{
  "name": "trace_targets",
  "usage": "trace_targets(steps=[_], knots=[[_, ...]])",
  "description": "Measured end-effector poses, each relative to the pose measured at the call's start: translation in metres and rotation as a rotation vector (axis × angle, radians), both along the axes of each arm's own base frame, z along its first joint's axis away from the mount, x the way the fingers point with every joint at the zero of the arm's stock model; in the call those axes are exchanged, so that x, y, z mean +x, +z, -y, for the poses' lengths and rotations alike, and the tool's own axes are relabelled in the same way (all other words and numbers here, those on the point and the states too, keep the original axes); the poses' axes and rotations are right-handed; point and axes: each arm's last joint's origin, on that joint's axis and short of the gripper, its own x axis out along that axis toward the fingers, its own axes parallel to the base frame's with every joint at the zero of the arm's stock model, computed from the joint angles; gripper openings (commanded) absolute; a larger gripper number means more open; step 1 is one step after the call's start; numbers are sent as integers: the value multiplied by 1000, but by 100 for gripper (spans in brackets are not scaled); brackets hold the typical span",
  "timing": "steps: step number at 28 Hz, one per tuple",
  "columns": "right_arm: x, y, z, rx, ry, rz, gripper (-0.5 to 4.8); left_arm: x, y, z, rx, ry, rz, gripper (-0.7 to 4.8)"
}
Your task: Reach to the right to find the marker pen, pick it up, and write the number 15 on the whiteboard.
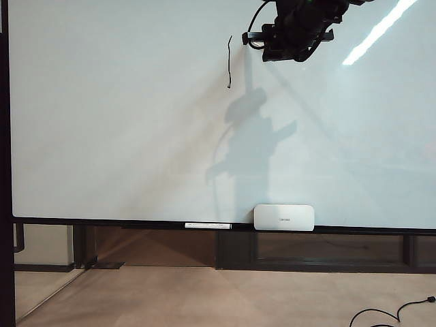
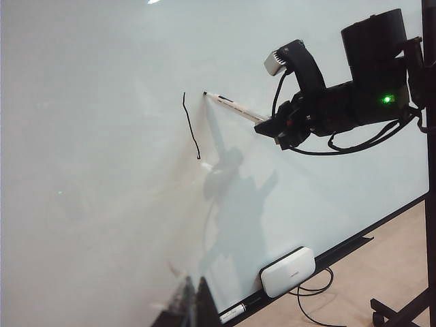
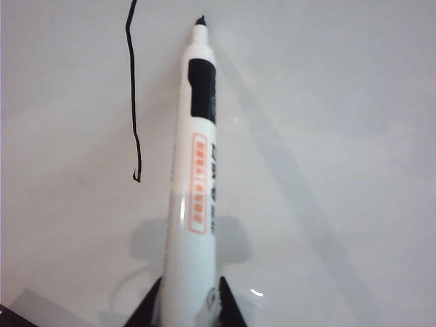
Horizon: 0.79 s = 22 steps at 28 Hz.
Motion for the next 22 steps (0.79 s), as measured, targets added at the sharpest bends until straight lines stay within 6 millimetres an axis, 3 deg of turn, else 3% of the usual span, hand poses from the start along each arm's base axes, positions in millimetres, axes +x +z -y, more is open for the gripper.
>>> trace_targets(steps=[12,22], knots=[[0,-1,1,-4,-44,-2,-2,0,0,0,0,0,1,-5],[0,-5,4,-30,-180,-41,-3,0,0,0,1,0,1,-5]])
